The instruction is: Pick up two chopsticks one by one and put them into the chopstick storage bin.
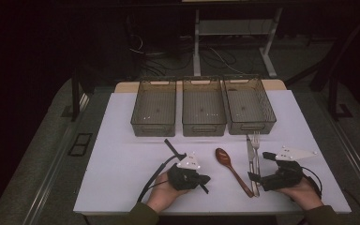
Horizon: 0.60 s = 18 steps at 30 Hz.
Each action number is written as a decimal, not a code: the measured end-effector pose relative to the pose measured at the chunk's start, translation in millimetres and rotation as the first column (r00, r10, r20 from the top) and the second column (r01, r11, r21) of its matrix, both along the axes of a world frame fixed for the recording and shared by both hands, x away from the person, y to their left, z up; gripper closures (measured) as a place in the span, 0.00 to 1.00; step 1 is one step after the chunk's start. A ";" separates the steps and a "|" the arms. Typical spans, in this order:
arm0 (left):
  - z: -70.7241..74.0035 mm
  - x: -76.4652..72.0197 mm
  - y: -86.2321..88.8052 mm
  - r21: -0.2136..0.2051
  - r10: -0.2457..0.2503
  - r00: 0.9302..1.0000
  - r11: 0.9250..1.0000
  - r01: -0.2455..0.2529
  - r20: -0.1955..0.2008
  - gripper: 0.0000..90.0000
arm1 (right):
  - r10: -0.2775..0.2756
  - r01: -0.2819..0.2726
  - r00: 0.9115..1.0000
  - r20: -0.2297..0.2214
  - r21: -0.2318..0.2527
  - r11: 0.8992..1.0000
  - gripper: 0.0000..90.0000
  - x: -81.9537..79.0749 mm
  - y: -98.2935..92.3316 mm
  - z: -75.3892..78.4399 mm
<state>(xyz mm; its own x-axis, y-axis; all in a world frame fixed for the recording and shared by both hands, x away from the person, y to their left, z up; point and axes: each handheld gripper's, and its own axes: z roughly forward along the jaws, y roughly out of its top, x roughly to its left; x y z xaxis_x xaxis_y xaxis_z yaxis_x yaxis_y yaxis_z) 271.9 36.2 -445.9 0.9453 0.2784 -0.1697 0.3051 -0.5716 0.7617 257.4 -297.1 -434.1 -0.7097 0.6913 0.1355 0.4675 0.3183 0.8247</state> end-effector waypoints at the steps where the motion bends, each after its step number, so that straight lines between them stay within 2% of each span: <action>1: -2.2 -0.5 -5.3 0.009 -0.021 1.000 1.000 0.021 0.005 0.98 | -0.001 0.001 1.000 -0.001 -0.001 1.000 0.00 0.0 0.0 0.0; 8: -7.1 -3.9 -13.9 0.038 -0.055 0.998 0.998 0.056 -0.003 0.98 | -0.002 0.002 1.000 -0.001 0.004 1.000 0.00 -0.2 -0.7 0.5; 18: -8.4 -6.7 -12.7 0.048 -0.057 0.998 0.997 0.059 -0.031 0.99 | -0.003 0.003 1.000 -0.001 0.007 1.000 0.00 -0.4 -1.2 0.8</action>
